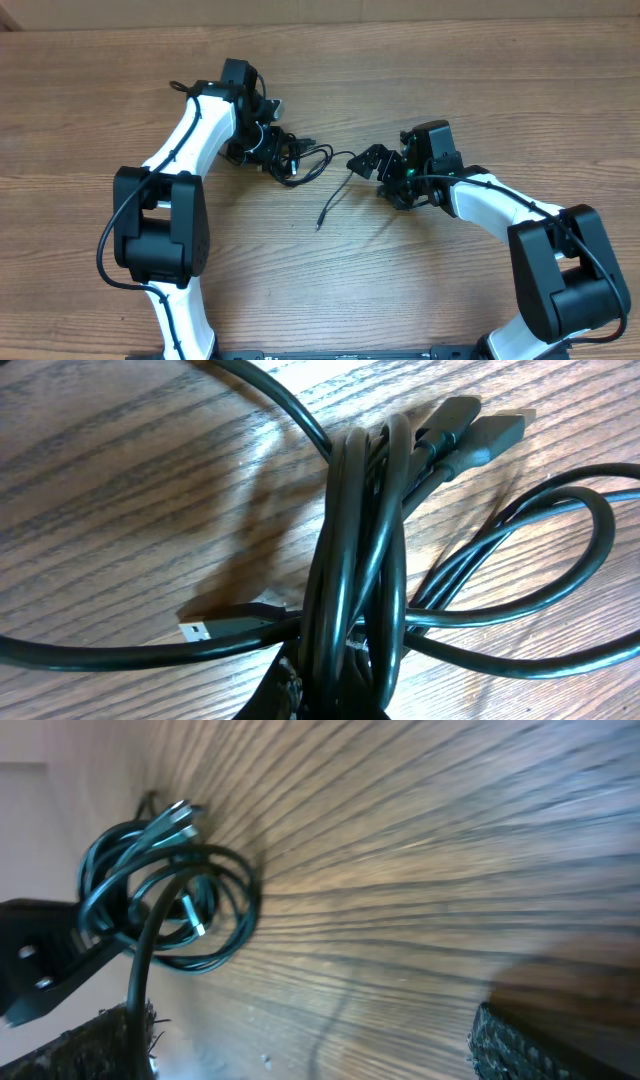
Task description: Untangle cables
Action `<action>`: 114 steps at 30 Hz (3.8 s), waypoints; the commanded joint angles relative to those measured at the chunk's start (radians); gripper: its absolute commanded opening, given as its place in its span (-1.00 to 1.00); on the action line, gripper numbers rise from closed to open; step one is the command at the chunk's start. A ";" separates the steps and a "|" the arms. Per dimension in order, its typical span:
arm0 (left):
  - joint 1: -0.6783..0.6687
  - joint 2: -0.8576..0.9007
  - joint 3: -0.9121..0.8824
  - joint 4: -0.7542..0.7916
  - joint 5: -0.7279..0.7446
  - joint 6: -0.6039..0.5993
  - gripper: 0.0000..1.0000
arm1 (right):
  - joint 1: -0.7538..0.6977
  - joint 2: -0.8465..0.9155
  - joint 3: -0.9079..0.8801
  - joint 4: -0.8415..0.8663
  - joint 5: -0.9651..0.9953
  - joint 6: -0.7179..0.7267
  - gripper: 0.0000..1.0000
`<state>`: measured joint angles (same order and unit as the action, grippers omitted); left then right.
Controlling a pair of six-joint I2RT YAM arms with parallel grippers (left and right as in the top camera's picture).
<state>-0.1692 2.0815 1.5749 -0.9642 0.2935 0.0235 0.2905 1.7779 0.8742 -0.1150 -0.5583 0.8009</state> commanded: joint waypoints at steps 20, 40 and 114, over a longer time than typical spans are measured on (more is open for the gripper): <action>-0.135 -0.015 -0.003 0.030 0.022 0.044 -0.92 | 0.126 0.010 -0.005 0.148 -0.032 0.329 0.39; -0.139 -0.015 -0.003 -0.011 0.283 0.322 -0.91 | 0.129 0.010 -0.005 0.227 0.188 0.611 0.54; -0.138 -0.015 -0.003 0.004 -0.151 0.049 -0.92 | 0.201 0.012 -0.003 0.084 0.449 0.507 -0.92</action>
<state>-0.3065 2.0815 1.5749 -0.9565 0.2798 0.1276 0.5056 1.7786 0.8738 -0.0280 -0.1047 1.3598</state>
